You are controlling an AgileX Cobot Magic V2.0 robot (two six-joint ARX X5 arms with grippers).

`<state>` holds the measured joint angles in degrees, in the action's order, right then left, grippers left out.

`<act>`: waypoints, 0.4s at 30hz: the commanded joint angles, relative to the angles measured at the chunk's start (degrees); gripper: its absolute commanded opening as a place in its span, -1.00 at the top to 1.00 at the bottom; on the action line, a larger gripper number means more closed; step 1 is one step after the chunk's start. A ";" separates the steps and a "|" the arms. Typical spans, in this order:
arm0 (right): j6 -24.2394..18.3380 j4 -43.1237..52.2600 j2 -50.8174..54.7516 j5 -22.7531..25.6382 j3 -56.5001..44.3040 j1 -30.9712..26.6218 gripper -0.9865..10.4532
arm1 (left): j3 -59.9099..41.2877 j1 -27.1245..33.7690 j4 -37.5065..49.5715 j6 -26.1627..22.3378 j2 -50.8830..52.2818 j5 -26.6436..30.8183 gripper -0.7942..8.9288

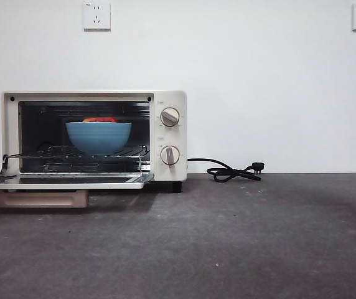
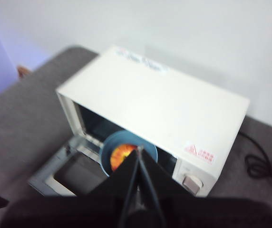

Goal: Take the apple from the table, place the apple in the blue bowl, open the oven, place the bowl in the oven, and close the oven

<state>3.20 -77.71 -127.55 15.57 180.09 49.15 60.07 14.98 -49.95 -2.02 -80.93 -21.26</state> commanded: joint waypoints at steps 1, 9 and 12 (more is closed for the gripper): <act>-0.46 -1.68 5.22 0.11 -4.09 1.33 0.85 | -0.17 2.54 0.13 0.63 -3.02 -0.37 0.85; 0.55 -1.64 24.81 2.49 -37.62 3.78 0.85 | -0.17 5.35 3.23 2.47 -12.81 -6.91 0.85; 2.89 -1.64 32.24 2.75 -51.06 3.78 0.85 | -0.17 5.44 6.16 4.42 -15.65 -7.34 0.85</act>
<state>4.32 -77.71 -97.62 18.02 135.61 52.90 60.07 20.16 -44.40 0.86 -95.83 -28.14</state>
